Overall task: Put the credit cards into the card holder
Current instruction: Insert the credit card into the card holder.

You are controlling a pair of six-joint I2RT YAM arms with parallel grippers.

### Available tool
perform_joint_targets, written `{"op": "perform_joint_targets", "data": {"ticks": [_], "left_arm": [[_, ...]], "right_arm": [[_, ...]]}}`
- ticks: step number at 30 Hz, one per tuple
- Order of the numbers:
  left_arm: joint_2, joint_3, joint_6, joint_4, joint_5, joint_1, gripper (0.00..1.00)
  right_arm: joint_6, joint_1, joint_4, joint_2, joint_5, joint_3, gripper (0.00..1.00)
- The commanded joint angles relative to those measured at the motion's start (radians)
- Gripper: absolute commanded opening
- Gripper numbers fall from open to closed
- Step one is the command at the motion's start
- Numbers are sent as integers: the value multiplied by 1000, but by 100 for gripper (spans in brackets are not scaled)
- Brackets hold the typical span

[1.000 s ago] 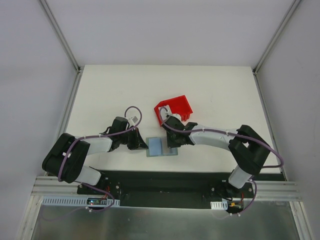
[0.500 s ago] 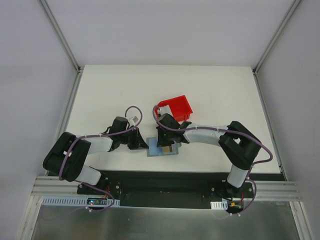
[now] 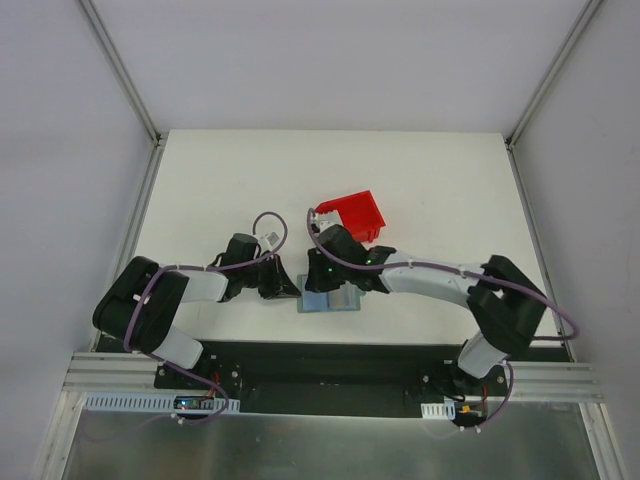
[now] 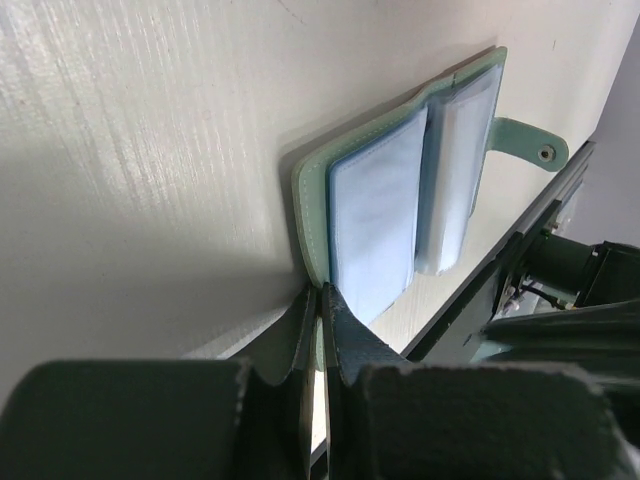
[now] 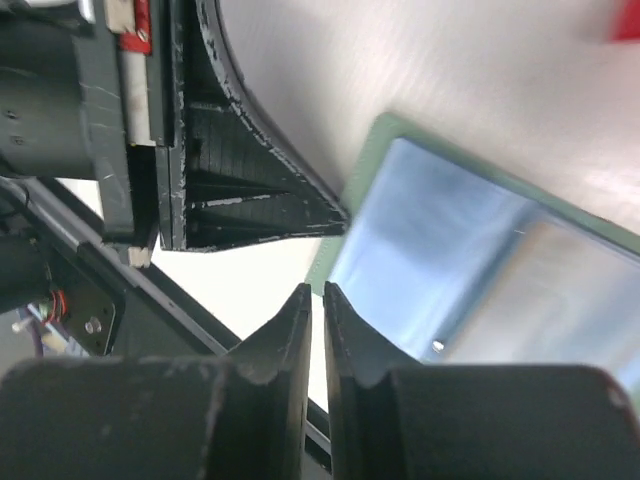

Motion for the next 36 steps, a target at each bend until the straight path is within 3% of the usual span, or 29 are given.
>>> {"op": "perform_joint_targets", "data": {"ticks": [1, 4, 14, 22, 26, 30, 36], "left_arm": [[35, -21, 23, -51, -71, -6, 0], [35, -26, 28, -50, -71, -6, 0], [30, -26, 31, -50, -62, -6, 0], [38, -25, 34, -46, -56, -6, 0], [47, -18, 36, -45, -50, -6, 0], [52, -25, 29, -45, -66, -6, 0], [86, -25, 20, -40, -92, -6, 0]], "right_arm": [[7, -35, -117, -207, 273, -64, 13], [26, -95, -205, -219, 297, -102, 12], [39, -104, -183, -144, 240, -157, 9], [39, -77, -237, 12, 211, -76, 8], [49, -52, -130, 86, 92, -29, 8], [61, -35, 17, 54, 25, -19, 9], [-11, -12, 45, 28, -65, 74, 11]]}}
